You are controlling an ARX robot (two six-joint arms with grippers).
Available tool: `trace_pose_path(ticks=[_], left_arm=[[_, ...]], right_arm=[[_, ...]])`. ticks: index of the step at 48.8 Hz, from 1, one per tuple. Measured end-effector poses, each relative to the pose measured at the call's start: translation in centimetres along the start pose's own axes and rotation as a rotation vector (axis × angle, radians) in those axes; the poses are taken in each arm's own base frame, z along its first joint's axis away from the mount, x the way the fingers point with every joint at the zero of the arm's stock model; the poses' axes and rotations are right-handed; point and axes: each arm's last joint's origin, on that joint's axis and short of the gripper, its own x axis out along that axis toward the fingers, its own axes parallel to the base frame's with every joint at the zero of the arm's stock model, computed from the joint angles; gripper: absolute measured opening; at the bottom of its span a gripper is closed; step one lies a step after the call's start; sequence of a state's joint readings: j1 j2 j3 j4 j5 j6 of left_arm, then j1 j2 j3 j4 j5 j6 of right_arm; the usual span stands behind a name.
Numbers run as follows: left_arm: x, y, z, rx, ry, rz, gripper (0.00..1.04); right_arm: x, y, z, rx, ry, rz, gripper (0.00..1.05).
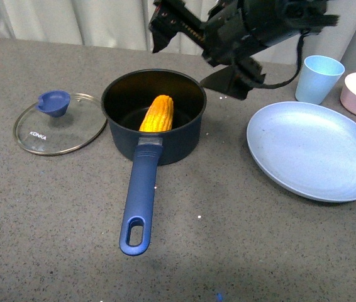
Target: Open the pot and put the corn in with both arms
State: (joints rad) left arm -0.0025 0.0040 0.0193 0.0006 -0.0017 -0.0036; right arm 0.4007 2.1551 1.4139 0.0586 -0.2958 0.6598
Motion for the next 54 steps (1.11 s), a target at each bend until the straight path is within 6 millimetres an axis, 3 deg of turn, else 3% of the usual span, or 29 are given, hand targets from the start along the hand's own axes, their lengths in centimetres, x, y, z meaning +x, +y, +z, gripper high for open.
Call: trace_pose_path(ticks=[6,15,33,43,50,54], left_arm=[[0.0,0.0,0.0,0.000,0.000,0.000,0.98],[0.0,0.0,0.0,0.000,0.000,0.000,0.98],[0.0,0.0,0.0,0.000,0.000,0.000,0.98],[0.0,0.0,0.0,0.000,0.000,0.000,0.98],[0.0,0.0,0.0,0.000,0.000,0.000,0.98],[0.0,0.0,0.0,0.000,0.000,0.000,0.98]], right_arm=[[-5.6,0.2,0.5,-0.136,-0.236,-0.096,0.96],[-11.0,-0.9,-1.0,-0.286,-0.447,-0.253,0.96],[-17.7,-3.8,-6.7,-0.421,-0.614,-0.475,0.96],[-21.5,-6.1,-11.1,-0.394,-0.642,-0.576,0.96],[-23.2,-7.8,-12.9,-0.354,-0.719,-0.598,0.96],[-23.4,-9.0,-14.0,-0.468,-0.801,-0.454,0.80]])
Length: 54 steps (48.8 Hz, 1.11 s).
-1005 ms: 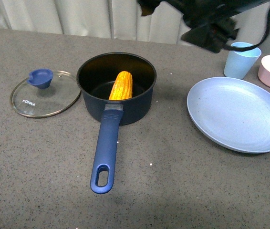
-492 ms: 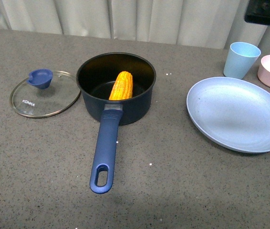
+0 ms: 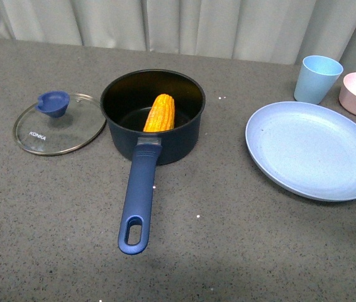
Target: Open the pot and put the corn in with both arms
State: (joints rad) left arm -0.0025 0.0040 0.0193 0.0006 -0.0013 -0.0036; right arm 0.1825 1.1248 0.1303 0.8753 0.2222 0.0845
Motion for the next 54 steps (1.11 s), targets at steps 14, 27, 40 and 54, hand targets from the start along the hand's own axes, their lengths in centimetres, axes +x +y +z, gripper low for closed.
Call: trace_pose_path(ticks=[14,27,40,54], left_arm=[[0.0,0.0,0.0,0.000,0.000,0.000,0.98],[0.0,0.0,0.0,0.000,0.000,0.000,0.98],[0.0,0.0,0.0,0.000,0.000,0.000,0.98],[0.0,0.0,0.0,0.000,0.000,0.000,0.98]], right_arm=[[-2.9,-1.6,0.1,-0.057,-0.095,0.047,0.16],[-4.3,-2.9,0.2,-0.059,-0.103,0.045,0.01],[-5.3,-2.9,0.4,-0.059,-0.113,0.045,0.01],[-6.1,-2.9,0.5,-0.059,-0.120,0.046,0.01]])
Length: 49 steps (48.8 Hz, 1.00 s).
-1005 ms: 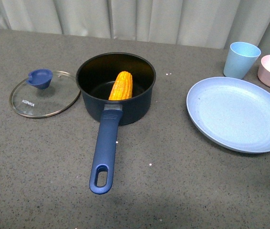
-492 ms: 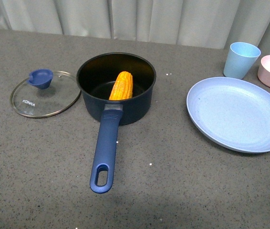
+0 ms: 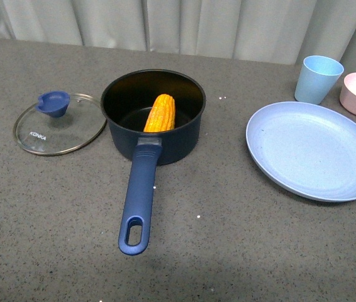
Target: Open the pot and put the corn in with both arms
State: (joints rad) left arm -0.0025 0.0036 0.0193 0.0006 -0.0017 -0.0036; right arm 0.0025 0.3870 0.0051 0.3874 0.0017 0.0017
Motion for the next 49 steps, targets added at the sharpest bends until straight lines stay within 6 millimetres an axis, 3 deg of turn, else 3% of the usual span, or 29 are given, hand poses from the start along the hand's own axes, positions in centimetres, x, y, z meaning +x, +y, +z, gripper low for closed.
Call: trace_pose_path(ticks=[41,49], left_arm=[[0.0,0.0,0.0,0.000,0.000,0.000,0.98],[0.0,0.0,0.0,0.000,0.000,0.000,0.98]], right_arm=[[-2.4,0.0,-0.3,-0.001,0.003,0.003,0.01],[-2.4,0.0,-0.3,-0.002,0.003,0.003,0.27]])
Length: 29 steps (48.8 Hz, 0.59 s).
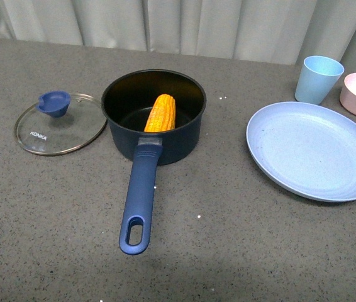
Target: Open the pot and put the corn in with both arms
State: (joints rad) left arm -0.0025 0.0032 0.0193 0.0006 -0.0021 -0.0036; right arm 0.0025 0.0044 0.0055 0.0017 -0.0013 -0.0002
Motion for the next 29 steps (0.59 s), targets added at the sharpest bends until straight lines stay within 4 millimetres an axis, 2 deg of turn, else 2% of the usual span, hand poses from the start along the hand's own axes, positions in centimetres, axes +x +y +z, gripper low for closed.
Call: trace_pose_path(ticks=[23,29], left_arm=[[0.00,0.00,0.00,0.000,0.000,0.000,0.98],[0.00,0.00,0.00,0.000,0.000,0.000,0.98]], right_arm=[[0.00,0.00,0.00,0.000,0.000,0.000,0.96],[0.00,0.00,0.00,0.000,0.000,0.000,0.96]])
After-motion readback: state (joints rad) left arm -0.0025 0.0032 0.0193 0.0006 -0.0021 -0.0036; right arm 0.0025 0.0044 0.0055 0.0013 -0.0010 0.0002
